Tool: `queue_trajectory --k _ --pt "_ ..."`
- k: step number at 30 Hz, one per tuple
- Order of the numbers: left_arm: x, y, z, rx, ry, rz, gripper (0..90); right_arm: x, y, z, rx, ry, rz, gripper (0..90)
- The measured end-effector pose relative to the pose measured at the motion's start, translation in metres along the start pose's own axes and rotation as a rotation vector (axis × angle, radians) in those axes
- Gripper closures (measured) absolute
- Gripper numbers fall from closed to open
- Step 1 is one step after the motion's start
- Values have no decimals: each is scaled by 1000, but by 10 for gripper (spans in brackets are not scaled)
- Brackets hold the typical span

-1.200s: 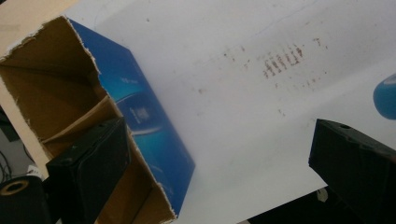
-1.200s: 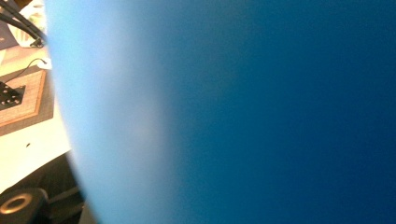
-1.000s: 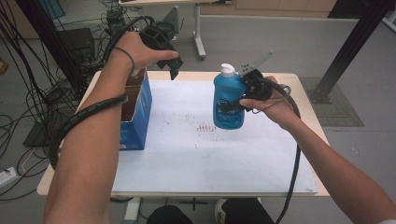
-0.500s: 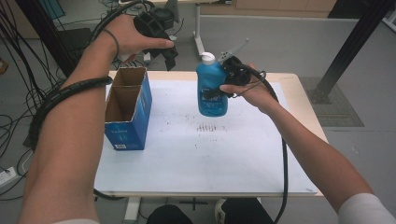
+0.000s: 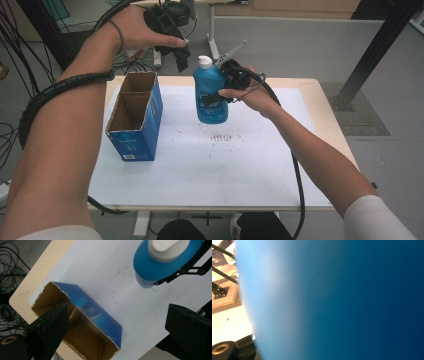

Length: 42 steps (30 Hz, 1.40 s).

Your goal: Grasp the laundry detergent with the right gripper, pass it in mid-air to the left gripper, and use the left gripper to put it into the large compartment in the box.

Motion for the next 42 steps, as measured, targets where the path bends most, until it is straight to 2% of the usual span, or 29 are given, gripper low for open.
queue_trajectory --k 4,9,15,21,26,30,34,42 --pt "-2 0 1 10 -3 9 63 7 1 -2 -9 12 -5 438" --pt "0 0 4 41 -1 -7 64 13 3 -6 -25 28 -6 437" --pt "2 5 14 93 -6 -16 63 21 5 -14 -70 60 -6 437" --pt "5 6 22 124 -17 -16 63 24 3 -23 -113 78 -19 436" --pt "8 6 30 157 -37 -26 63 22 2 -31 -148 100 -12 436" --pt "15 6 39 188 -77 -39 61 22 -1 -38 -192 116 -20 436" --pt "18 5 43 196 -92 -43 61 22 -1 -43 -205 129 -21 436" --pt "27 8 56 234 -126 -55 62 26 -4 -53 -220 165 11 436"
Point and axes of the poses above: each handheld gripper's, and its own axes: x roughly forward along the jaws, y roughly out of its top, z roughly to its right, the point moved 9 cm from there along x, roughly forward along the jaws, and after that the axes turned 11 degrees about x, right-handed, at the moved point
